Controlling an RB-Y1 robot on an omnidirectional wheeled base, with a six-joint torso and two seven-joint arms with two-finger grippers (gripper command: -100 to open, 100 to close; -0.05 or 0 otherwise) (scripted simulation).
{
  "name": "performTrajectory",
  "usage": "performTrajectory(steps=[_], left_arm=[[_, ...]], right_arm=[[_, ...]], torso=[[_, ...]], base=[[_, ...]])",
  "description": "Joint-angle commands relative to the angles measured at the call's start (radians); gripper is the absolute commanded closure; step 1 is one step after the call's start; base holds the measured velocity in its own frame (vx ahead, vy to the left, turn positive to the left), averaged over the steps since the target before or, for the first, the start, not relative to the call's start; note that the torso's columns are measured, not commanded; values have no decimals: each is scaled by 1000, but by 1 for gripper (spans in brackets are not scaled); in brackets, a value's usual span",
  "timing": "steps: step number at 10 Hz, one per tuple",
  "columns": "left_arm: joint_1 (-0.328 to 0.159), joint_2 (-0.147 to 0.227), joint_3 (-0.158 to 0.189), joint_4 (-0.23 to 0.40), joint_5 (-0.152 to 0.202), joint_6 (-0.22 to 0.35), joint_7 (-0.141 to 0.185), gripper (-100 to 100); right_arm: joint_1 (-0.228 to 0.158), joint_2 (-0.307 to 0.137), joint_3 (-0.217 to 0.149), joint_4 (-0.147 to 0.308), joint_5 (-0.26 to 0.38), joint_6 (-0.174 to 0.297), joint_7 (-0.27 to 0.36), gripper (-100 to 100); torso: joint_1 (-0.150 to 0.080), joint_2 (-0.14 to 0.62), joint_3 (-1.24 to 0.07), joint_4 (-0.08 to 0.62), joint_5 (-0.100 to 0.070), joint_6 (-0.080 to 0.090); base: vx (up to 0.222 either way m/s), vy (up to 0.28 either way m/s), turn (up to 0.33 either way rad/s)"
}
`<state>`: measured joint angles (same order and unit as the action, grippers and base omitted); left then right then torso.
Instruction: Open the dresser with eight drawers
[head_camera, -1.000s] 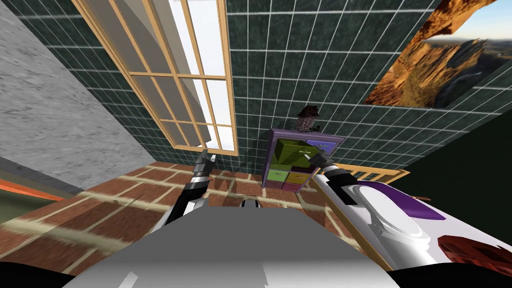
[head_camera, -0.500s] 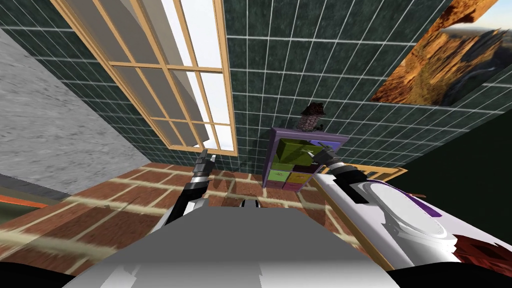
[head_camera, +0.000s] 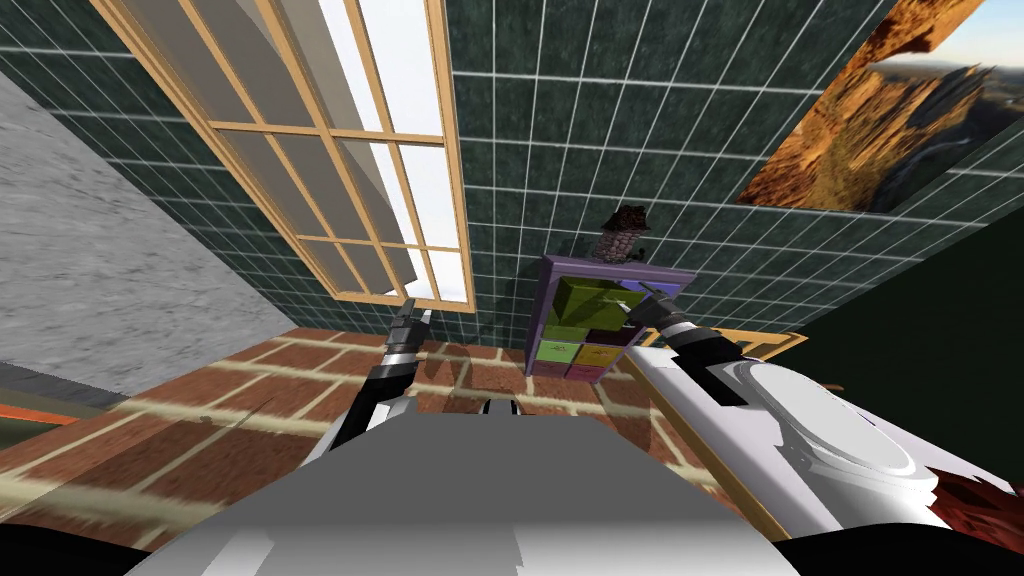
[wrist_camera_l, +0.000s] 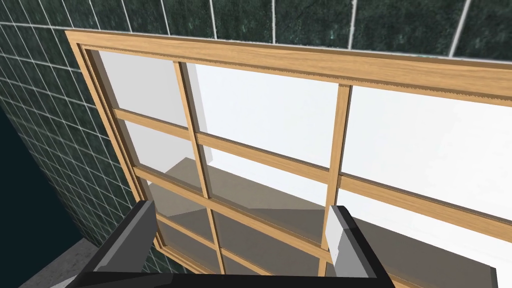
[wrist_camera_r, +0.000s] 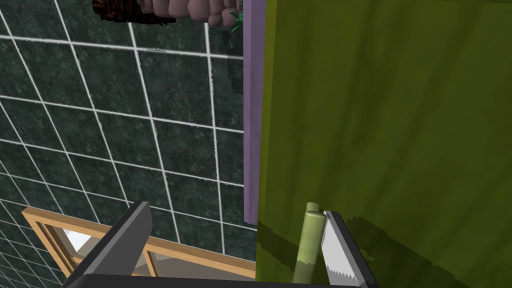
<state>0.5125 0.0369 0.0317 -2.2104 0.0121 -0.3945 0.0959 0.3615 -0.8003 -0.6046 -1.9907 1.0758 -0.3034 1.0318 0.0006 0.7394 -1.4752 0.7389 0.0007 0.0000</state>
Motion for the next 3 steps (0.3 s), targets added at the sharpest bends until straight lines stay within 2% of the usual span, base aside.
performTrajectory(steps=[1,3], left_arm=[[0,0,0,0,0,0,0,0],[0,0,0,0,0,0,0,0]], right_arm=[[0,0,0,0,0,0,0,0],[1,0,1,1,0,0,0,0]], torso=[[0,0,0,0,0,0],[0,-1,0,0,0,0]], base=[[0,0,0],[0,0,0]])
